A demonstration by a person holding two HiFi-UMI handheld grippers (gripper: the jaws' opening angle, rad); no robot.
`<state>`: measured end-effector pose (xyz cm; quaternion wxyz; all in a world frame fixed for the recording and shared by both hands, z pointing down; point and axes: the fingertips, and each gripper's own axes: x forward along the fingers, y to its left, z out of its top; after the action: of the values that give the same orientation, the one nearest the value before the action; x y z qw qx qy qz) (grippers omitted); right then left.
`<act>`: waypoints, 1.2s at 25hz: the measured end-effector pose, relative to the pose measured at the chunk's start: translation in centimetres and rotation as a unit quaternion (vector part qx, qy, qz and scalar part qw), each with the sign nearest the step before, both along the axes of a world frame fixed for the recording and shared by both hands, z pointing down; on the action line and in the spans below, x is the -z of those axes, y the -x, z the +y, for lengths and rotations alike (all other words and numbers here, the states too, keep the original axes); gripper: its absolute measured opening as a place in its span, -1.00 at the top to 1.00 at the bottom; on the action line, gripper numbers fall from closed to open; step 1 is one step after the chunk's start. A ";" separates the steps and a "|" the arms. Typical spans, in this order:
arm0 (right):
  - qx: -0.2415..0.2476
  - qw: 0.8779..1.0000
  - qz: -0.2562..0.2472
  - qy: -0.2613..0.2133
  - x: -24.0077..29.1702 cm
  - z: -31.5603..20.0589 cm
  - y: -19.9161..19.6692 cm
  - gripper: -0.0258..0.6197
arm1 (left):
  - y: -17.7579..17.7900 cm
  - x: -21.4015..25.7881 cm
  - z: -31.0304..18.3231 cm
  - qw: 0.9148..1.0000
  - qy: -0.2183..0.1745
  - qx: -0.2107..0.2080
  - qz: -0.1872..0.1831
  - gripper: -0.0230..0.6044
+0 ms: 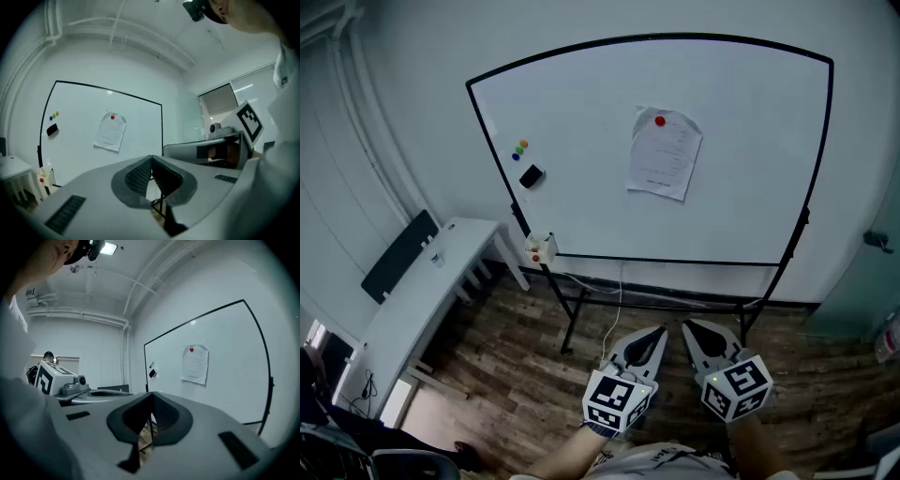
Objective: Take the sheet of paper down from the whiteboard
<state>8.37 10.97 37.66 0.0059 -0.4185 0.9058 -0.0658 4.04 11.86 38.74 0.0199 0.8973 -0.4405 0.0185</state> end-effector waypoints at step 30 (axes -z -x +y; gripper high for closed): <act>0.027 0.998 -0.054 -0.018 1.2 -2.9 -5.4 0.88 | -2.5 0.2 -3.7 0.998 -0.009 0.053 -0.039 0.88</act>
<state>13.78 8.03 36.43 0.0611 -0.3894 0.9162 -0.0719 6.53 8.18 38.56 -0.0043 0.8712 -0.4884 0.0483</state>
